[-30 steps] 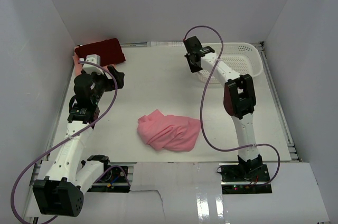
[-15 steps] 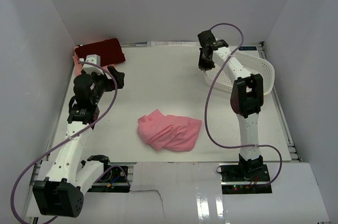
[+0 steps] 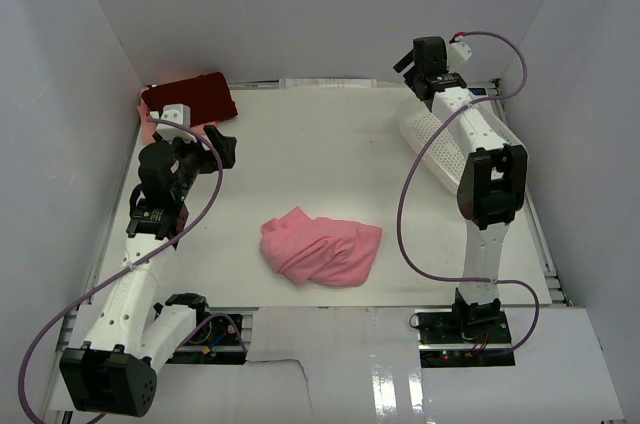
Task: Fold and stack the t-shirts
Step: Flatten out the tshirt
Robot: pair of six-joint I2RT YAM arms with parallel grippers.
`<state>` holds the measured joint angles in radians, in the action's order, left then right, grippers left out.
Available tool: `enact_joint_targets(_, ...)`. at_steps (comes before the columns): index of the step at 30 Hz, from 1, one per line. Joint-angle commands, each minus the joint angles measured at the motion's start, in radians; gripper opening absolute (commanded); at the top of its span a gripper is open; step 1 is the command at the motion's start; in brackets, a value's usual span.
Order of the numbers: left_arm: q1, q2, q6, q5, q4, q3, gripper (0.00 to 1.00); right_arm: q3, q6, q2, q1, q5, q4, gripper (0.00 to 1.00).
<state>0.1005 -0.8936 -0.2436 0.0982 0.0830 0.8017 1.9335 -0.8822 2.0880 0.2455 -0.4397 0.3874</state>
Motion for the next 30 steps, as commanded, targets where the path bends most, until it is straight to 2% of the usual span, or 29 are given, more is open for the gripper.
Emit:
enact_joint_targets(1, 0.008, 0.012, 0.013, -0.012, 0.001, 0.030, 0.98, 0.030, 0.143, -0.036, 0.002, -0.059, -0.339, 0.90)
enact_joint_targets(3, 0.008, 0.013, 0.013, -0.014, 0.000, 0.030, 0.98, 0.111, 0.231, -0.002, 0.001, -0.036, -0.335, 0.90)
enact_joint_targets(4, 0.008, 0.013, 0.015, -0.017, 0.000, 0.031, 0.98, 0.146, 0.280, 0.009, 0.001, 0.026, -0.335, 0.91)
enact_joint_targets(5, 0.008, 0.012, 0.015, -0.017, 0.000, 0.030, 0.98, 0.200, 0.408, 0.018, 0.001, 0.056, -0.329, 0.91)
enact_joint_targets(6, 0.008, 0.013, 0.015, -0.017, -0.002, 0.031, 0.98, 0.214, 0.470, 0.015, 0.005, 0.091, -0.293, 0.91)
enact_joint_targets(7, 0.008, 0.012, 0.015, -0.017, 0.000, 0.030, 0.98, 0.216, 0.541, 0.006, 0.006, 0.205, -0.277, 0.91)
enact_joint_targets(8, 0.008, 0.012, 0.017, -0.017, 0.000, 0.030, 0.98, 0.197, 0.656, -0.023, 0.006, 0.246, -0.248, 0.91)
enact_joint_targets(10, 0.008, 0.010, 0.017, -0.018, 0.000, 0.033, 0.98, 0.150, 0.731, -0.061, 0.008, 0.329, -0.170, 0.90)
enact_joint_targets(14, 0.008, 0.004, 0.017, -0.014, -0.002, 0.031, 0.98, 0.024, 0.876, -0.180, 0.008, 0.332, -0.003, 0.90)
enact_joint_targets(18, 0.008, -0.008, 0.020, -0.015, -0.002, 0.033, 0.98, -0.155, 1.150, -0.247, 0.011, 0.426, 0.151, 0.90)
enact_joint_targets(20, 0.008, -0.014, 0.020, -0.009, -0.002, 0.034, 0.98, -0.168, 1.183, -0.258, 0.011, 0.411, 0.262, 0.90)
enact_joint_targets(23, 0.008, -0.019, 0.021, -0.011, -0.003, 0.034, 0.98, -0.199, 1.241, -0.269, 0.011, 0.426, 0.338, 0.90)
enact_joint_targets(26, 0.008, -0.022, 0.023, -0.012, -0.002, 0.033, 0.98, -0.163, 1.281, -0.218, 0.012, 0.386, 0.436, 0.90)
enact_joint_targets(30, 0.008, -0.024, 0.024, -0.018, -0.002, 0.031, 0.98, -0.212, 1.315, -0.195, 0.012, 0.257, 0.410, 0.90)
